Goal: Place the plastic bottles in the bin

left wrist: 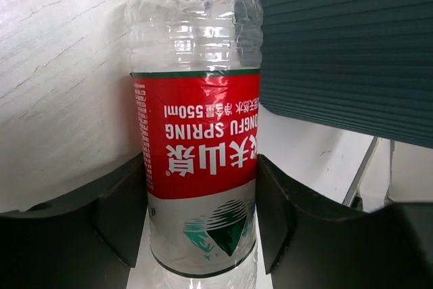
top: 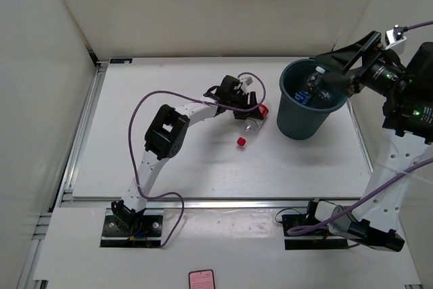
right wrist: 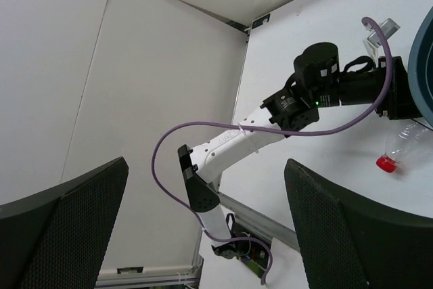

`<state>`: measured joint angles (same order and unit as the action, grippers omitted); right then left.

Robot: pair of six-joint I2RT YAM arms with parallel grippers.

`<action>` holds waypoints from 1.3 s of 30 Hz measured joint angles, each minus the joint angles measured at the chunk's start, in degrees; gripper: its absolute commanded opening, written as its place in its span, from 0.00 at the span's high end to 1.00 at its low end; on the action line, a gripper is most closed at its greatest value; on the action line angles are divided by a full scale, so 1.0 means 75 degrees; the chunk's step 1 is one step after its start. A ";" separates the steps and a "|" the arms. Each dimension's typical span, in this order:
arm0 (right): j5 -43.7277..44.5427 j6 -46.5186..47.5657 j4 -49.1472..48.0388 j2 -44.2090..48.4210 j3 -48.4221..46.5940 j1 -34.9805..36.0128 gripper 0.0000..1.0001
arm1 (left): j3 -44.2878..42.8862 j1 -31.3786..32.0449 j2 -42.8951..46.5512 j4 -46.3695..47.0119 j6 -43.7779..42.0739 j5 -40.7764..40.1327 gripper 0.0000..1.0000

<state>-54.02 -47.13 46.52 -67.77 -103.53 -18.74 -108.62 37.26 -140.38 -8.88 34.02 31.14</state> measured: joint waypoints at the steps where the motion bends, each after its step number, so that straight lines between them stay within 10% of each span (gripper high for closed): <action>1: -0.0015 -0.0003 0.0000 -0.0006 0.0000 0.0000 0.00 | -0.0009 -0.0009 0.0009 -0.0029 0.0047 0.0023 0.37; 13: -0.0026 -0.0111 0.0087 -0.0286 -0.0522 0.0000 0.00 | -0.4954 -0.0213 0.0291 -0.0090 0.0935 -0.1859 0.35; 24: -0.0210 -0.0455 -0.0119 -0.0481 -0.1326 0.0000 0.00 | -0.5103 -0.0035 0.0673 0.2646 0.2346 -0.2748 0.37; 39: -0.0659 -0.0490 -0.0184 -0.0207 -0.1492 0.0000 0.00 | -0.5080 0.1323 -0.0679 0.3311 0.2454 -0.3789 0.35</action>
<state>-58.96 -50.81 45.15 -69.32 -114.72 -18.74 -146.71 47.18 -145.47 15.94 52.42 2.72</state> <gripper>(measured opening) 0.998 0.658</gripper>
